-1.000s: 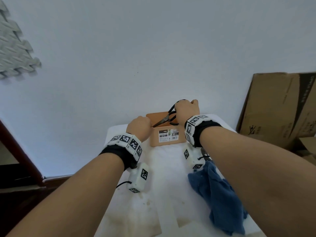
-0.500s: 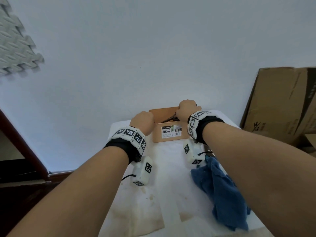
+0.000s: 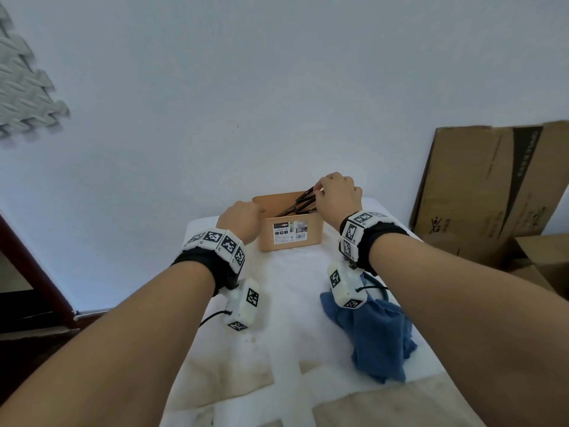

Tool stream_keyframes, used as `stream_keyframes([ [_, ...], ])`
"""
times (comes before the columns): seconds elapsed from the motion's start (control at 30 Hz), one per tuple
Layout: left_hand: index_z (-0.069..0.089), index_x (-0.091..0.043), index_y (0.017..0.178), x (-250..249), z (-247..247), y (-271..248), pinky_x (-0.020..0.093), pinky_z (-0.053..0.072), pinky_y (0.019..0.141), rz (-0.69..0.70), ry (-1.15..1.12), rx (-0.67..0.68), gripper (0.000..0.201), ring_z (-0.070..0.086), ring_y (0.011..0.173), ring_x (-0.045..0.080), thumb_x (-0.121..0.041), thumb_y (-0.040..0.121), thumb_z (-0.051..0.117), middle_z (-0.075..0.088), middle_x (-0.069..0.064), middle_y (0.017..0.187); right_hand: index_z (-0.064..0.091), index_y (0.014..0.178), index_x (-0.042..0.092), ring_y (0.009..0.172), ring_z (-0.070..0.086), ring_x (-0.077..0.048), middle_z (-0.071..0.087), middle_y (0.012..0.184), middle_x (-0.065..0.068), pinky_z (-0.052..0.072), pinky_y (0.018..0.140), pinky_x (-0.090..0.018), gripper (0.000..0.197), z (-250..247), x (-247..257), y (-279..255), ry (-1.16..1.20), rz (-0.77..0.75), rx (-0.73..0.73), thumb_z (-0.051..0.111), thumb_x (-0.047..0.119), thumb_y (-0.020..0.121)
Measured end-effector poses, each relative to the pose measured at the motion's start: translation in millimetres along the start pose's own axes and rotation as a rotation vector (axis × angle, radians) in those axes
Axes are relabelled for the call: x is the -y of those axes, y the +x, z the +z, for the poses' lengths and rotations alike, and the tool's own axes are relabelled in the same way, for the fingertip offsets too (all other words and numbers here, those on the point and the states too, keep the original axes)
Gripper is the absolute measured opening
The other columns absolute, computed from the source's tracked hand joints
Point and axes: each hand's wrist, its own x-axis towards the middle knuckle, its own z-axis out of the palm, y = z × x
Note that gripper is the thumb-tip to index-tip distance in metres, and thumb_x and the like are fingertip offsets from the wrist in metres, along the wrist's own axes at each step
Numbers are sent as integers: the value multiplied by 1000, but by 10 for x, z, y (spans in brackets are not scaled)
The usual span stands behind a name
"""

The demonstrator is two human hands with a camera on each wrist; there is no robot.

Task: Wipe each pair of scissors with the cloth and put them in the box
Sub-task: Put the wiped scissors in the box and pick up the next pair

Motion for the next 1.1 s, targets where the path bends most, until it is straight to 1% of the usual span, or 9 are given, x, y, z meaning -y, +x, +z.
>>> stream_keyframes([
  [0.27,59,-26,136,-92,-143,-393,40,45,103,-67,-91,-18,45,53,128,29,-14,95,46,58,4,140,65,110,18,122,44,-29,51,131,-6,34,97,-40,30,-397,-90,-475,90,62,66,43,8,92],
  [0.43,67,-17,126,-212,-99,-692,36,45,104,-157,-412,-72,34,57,122,29,-11,96,51,61,9,135,67,104,18,109,59,-26,62,119,-6,47,96,-39,28,-547,-260,-881,191,148,200,45,8,88],
  [0.5,68,-12,122,-279,-33,-808,37,52,95,-225,-636,-55,33,67,104,27,-7,95,52,66,11,126,67,98,16,100,62,-25,67,112,-6,51,89,-36,22,-576,-319,-1049,187,162,254,48,11,90],
  [0.57,68,-7,120,-364,46,-937,30,55,76,-286,-804,-20,29,68,82,21,-4,95,54,69,11,116,63,89,15,93,61,-24,68,103,-7,49,80,-32,12,-586,-368,-1209,135,167,347,54,22,92],
  [0.67,66,-3,120,-473,160,-1101,20,46,61,-330,-967,31,26,62,68,13,-4,95,59,70,9,102,54,75,13,86,56,-25,60,86,-5,43,75,-30,42,-620,-421,-1437,21,178,487,56,52,91],
  [0.77,65,-6,120,-566,252,-1245,18,44,60,-344,-1054,90,24,60,70,11,-6,97,57,70,6,102,58,109,8,105,57,-29,60,108,-11,42,82,-34,67,-670,-439,-1662,-28,190,570,51,70,85],
  [0.83,64,-8,121,-614,295,-1329,18,45,64,-349,-1098,130,24,61,73,10,-6,98,56,70,6,108,53,123,7,105,56,-28,59,121,-11,43,83,-32,71,-681,-448,-1787,-41,178,643,56,67,84],
  [0.97,64,-10,120,-708,367,-1462,18,46,67,-356,-1154,182,24,63,76,10,-6,98,56,71,1,102,54,103,17,90,50,-21,62,109,-7,39,74,-28,36,-688,-488,-1940,42,195,616,65,46,86],
  [1.1,65,-8,120,-814,390,-1544,18,48,65,-358,-1238,201,24,65,79,12,-3,99,54,72,0,100,50,86,13,82,52,-22,53,82,-2,41,72,-29,46,-798,-552,-2001,76,255,634,63,58,85],
])
